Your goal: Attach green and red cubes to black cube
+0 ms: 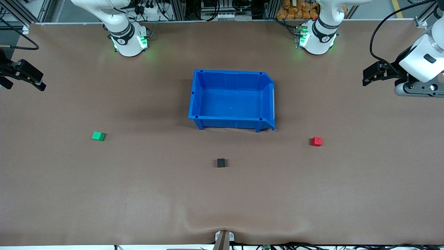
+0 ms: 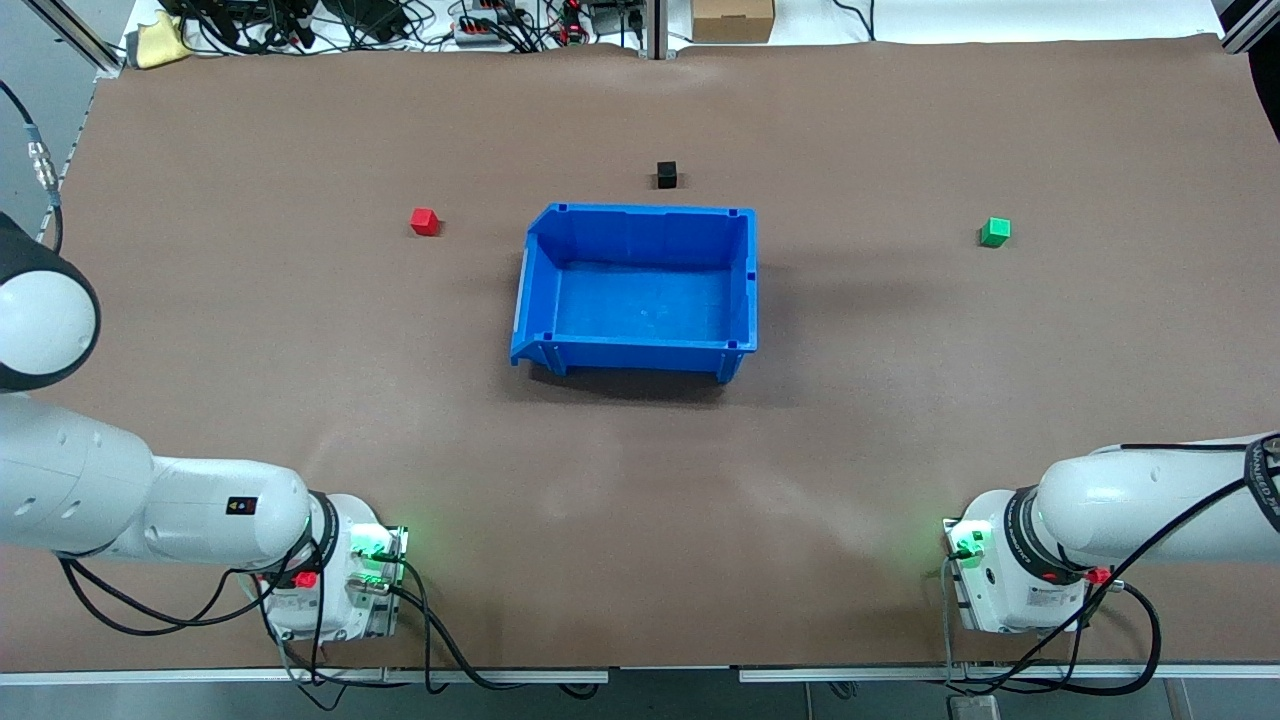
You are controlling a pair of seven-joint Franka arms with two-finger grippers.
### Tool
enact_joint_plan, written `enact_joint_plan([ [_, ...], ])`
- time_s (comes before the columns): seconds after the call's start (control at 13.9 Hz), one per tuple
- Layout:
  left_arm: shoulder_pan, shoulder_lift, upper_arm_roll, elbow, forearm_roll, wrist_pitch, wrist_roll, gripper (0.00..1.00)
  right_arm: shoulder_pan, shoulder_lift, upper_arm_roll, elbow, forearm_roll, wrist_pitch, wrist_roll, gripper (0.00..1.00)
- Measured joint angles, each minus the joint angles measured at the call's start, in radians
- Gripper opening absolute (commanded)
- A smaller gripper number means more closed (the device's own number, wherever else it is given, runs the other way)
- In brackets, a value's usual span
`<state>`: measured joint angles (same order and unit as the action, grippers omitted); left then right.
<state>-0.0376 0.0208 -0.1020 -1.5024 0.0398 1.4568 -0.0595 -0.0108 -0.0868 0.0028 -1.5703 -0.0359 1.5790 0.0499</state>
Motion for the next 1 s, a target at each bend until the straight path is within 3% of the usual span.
enact_joint_plan([
  [0.57, 0.0, 0.011, 0.003, -0.007, 0.0, -0.001, -0.002, 1.0, 0.0, 0.017, -0.003, 0.03, -0.002, -0.041, 0.0, 1.0],
  [1.0, -0.001, 0.099, -0.002, -0.023, -0.001, 0.015, -0.002, 1.0, 0.0, 0.022, 0.0, 0.031, 0.0, -0.042, 0.0, 1.0],
])
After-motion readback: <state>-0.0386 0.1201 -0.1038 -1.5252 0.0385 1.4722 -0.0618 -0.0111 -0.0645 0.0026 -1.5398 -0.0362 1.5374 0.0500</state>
